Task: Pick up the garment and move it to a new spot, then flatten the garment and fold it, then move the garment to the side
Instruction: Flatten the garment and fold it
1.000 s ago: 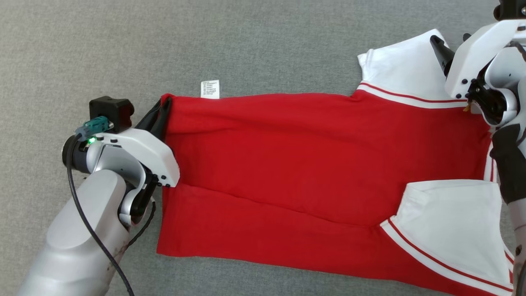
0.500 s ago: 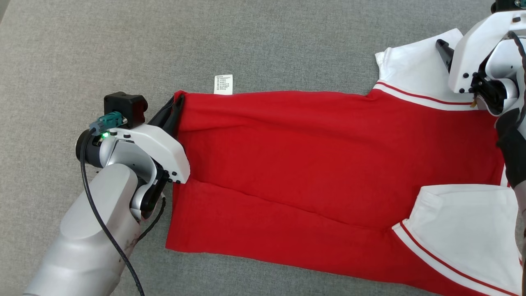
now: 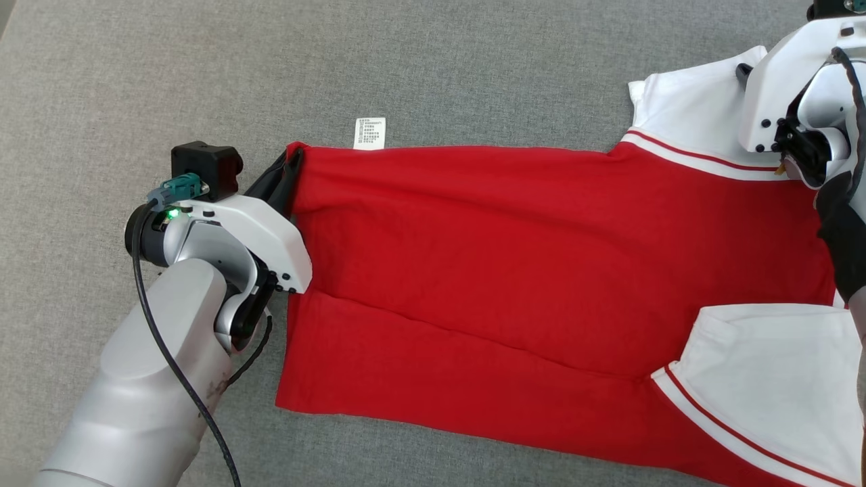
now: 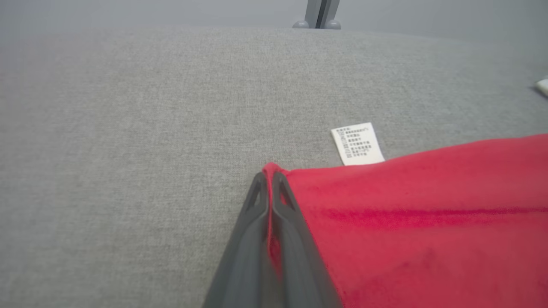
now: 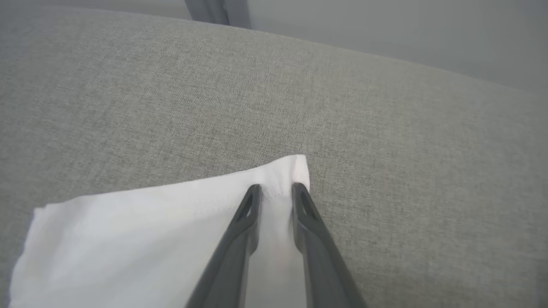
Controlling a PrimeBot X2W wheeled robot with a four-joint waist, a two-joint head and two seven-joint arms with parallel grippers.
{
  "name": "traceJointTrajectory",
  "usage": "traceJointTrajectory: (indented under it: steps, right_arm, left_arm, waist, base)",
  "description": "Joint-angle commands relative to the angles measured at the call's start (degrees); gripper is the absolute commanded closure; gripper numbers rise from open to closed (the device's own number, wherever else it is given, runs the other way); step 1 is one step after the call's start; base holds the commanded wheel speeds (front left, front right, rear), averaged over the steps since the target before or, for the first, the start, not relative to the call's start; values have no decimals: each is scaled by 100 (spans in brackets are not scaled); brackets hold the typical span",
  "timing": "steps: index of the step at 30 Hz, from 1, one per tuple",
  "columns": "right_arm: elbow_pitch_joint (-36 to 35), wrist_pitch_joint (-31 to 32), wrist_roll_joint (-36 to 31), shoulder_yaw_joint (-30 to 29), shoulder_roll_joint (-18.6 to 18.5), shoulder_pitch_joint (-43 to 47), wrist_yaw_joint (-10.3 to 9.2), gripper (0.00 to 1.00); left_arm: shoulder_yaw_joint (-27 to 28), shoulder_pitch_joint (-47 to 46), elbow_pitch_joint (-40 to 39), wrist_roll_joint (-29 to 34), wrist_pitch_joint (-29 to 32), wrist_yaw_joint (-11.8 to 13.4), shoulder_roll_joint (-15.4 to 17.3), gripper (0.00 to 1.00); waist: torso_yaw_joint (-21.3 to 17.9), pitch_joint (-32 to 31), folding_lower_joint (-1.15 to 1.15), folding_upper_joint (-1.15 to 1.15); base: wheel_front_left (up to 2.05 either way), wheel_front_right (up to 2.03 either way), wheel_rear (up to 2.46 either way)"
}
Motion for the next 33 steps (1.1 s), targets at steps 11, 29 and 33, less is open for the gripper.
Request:
traceJointTrajectory:
  steps: [11,29,33]
  right_arm:
    - [285,-549,-116,-328,39,-220,-3,100]
    - [-963,-1822,1388,737,350,988,-2,100]
    - [-1788,-2052,1930,1073,200,1723,-2,100]
  left_arm:
    - [58,-182,218,-62,-109,-41,117,100]
    - [306,452,-158,-363,-414,-29,486,100]
    - [347,803,-523,-404,-471,87,613,100]
  waist:
    - [-150,40,0,0]
    - [-768,-556,0,0]
    - [-899,-740,0,0]
  base:
    - [0,0,0]
    - [0,0,0]
    - [0,0,0]
